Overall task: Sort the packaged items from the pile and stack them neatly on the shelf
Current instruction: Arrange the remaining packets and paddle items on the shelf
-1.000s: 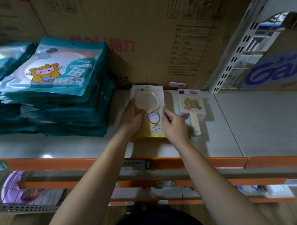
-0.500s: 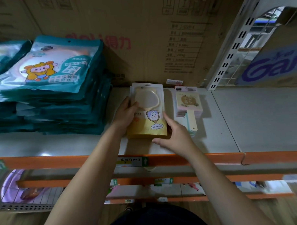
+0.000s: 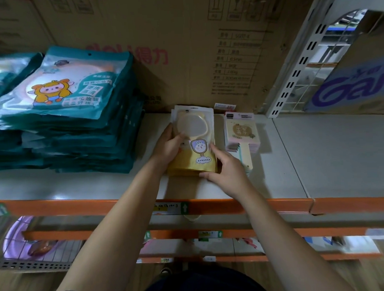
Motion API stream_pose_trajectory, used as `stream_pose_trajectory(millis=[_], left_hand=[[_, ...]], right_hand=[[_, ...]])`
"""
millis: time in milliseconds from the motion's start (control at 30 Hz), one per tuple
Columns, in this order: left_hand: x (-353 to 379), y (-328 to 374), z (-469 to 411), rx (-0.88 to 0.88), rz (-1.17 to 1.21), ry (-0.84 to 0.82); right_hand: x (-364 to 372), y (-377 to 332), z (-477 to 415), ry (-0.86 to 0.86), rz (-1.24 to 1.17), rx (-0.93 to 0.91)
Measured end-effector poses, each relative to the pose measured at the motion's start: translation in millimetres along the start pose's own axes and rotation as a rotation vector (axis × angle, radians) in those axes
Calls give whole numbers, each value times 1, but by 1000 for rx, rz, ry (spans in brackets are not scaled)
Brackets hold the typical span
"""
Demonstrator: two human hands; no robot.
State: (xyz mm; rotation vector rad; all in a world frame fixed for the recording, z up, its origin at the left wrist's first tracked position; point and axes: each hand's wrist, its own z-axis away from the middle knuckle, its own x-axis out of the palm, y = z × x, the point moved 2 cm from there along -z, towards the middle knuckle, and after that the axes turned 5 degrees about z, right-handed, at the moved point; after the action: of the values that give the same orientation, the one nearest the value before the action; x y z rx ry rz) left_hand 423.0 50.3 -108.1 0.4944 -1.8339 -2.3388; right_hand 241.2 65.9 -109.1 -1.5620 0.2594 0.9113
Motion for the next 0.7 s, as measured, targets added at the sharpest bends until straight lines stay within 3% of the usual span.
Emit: stream_pose_trajectory(millis=[367, 533, 700], left_hand=[[-2, 14, 19, 38, -134, 75], [-20, 65, 56, 408, -494, 181], [-66, 114, 92, 673, -603, 358]], right_hand=[[-13, -4, 3, 21, 48, -41], [-27, -31, 3, 176, 64, -223], [-14, -62, -8, 140, -23, -311]])
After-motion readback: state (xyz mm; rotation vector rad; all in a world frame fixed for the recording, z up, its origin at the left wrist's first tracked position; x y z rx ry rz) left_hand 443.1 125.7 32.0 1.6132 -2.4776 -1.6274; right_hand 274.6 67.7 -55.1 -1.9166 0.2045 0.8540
